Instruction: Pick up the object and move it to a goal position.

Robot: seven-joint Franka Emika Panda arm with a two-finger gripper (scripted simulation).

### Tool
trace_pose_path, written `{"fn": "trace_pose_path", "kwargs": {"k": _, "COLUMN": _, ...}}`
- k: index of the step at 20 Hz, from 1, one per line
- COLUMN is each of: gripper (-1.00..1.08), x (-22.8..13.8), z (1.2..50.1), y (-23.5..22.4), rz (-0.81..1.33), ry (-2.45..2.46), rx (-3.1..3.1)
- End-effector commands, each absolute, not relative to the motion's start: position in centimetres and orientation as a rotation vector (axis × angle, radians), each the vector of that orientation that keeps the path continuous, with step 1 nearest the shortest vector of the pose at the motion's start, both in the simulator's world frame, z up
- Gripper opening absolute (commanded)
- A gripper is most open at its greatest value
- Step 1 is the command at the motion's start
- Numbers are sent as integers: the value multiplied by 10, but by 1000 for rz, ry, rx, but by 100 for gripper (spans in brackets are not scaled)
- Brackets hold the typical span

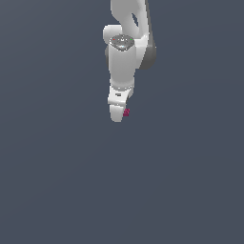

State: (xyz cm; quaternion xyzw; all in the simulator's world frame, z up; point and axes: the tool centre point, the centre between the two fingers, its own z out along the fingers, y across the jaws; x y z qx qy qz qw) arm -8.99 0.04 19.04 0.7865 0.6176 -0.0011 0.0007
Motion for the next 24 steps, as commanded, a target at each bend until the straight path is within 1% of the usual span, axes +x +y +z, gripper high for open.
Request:
{"fn": "trace_pose_path", "kwargs": {"k": 1, "gripper": -100, "x": -97, "z": 214, "y": -2, "rz": -1, "ry": 1941, "rx": 2470}}
{"fn": "trace_pose_path", "kwargs": {"k": 9, "gripper": -100, "x": -120, "z": 291, "y": -11, "rz": 4, "ry": 1943, "rx": 2471}}
{"fn": "trace_pose_path", "kwargs": {"k": 14, "gripper": -100, "x": -131, "z": 331, "y": -17, "rz": 4, "ry": 1942, "rx": 2472}}
{"fn": "trace_pose_path", "kwargs": {"k": 19, "gripper": -100, "x": -138, "z": 361, "y": -22, "rz": 3, "ry": 1941, "rx": 2472}}
{"fn": "trace_pose_path", "kwargs": {"k": 24, "gripper": -100, "x": -142, "z": 379, "y": -25, "rz": 1, "ry": 1939, "rx": 2473}}
